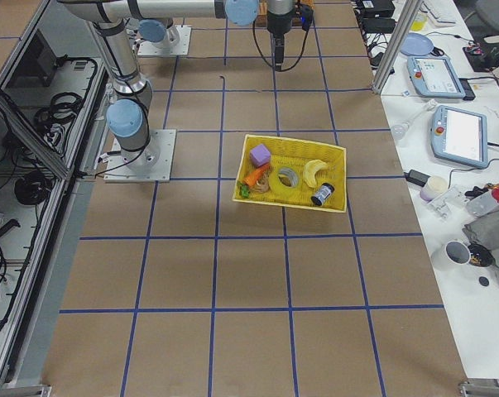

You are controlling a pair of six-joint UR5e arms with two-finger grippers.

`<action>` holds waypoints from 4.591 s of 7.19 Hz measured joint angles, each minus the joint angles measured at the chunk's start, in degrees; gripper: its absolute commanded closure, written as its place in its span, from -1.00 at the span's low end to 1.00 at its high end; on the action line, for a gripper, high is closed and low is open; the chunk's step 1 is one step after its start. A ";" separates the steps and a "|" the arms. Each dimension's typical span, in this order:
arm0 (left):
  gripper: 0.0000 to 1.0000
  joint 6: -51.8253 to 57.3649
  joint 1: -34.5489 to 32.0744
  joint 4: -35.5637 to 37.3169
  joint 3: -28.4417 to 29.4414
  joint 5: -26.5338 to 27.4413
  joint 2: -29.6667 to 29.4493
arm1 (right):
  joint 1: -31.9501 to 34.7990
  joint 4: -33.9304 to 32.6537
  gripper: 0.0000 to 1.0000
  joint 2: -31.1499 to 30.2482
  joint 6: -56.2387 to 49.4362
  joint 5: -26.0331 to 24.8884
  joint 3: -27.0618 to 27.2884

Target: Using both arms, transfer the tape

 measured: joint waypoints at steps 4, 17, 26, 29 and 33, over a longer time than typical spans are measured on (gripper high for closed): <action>-1.00 -0.04 0.00 0.00 -0.01 -0.04 -0.02 | -0.16 0.27 -1.00 0.08 -0.06 -0.17 0.13; -1.00 0.01 -0.08 -0.29 0.01 -0.01 0.01 | -6.29 5.85 -1.00 3.00 -5.95 -0.03 -4.75; -1.00 0.04 -0.09 -0.35 -0.09 -0.09 -0.20 | -23.60 -19.44 -0.97 17.73 -62.88 -3.63 10.63; -1.00 0.04 -0.09 -0.35 -0.08 -0.09 -0.20 | -23.65 -22.11 0.14 18.19 -69.84 -4.86 14.31; -1.00 0.04 -0.09 -0.35 -0.08 -0.11 -0.20 | -23.65 -22.47 1.00 18.64 -69.15 -6.22 15.37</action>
